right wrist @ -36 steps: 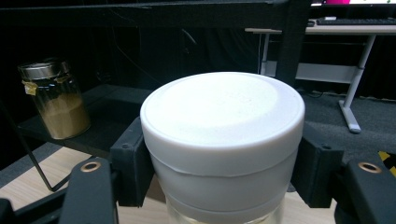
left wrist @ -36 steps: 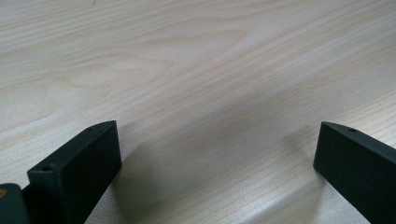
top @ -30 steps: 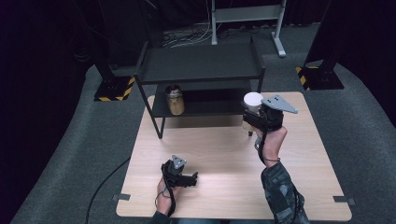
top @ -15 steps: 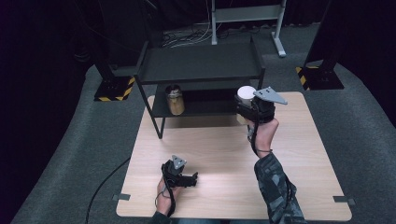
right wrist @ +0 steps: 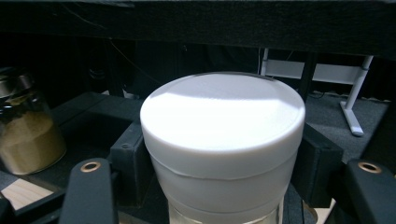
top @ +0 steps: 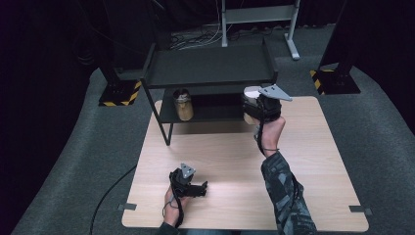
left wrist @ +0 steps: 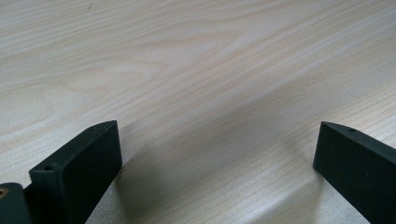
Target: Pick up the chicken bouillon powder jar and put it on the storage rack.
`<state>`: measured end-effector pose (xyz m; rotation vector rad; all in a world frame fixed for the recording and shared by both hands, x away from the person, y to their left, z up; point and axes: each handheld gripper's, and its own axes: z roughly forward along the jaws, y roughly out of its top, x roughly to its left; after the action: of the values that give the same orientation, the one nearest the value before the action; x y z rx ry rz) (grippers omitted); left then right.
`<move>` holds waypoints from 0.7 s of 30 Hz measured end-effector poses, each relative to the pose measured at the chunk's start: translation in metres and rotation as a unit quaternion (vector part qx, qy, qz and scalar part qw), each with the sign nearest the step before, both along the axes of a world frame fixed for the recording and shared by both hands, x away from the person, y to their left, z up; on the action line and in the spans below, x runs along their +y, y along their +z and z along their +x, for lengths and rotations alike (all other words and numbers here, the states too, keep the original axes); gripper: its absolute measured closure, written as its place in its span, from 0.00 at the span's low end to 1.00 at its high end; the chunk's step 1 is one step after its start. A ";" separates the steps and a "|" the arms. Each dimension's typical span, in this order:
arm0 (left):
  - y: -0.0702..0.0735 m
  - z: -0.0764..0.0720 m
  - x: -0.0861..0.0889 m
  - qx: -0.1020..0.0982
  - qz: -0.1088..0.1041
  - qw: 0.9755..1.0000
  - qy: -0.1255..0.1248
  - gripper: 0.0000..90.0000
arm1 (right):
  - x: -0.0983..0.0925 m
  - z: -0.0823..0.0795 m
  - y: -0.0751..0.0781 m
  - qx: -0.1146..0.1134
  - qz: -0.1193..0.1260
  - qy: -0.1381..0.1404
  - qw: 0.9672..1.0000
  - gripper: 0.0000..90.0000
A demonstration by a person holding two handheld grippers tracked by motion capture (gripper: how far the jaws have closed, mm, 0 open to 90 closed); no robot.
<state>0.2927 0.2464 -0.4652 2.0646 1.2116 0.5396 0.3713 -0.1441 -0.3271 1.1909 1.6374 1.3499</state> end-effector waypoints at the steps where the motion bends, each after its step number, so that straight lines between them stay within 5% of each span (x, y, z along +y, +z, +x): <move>1: 0.000 0.000 0.000 0.000 -0.001 1.000 0.000 0.01 | 0.000 0.002 0.000 -0.001 -0.001 -0.001 1.000 0.36; 21: 0.000 -0.001 0.001 -0.002 0.000 1.000 -0.005 0.00 | 0.016 0.022 -0.007 -0.013 -0.003 -0.014 1.000 0.36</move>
<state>0.2921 0.2474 -0.4655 2.0672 1.1977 0.5389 0.3932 -0.1283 -0.3339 1.1841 1.6006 1.3365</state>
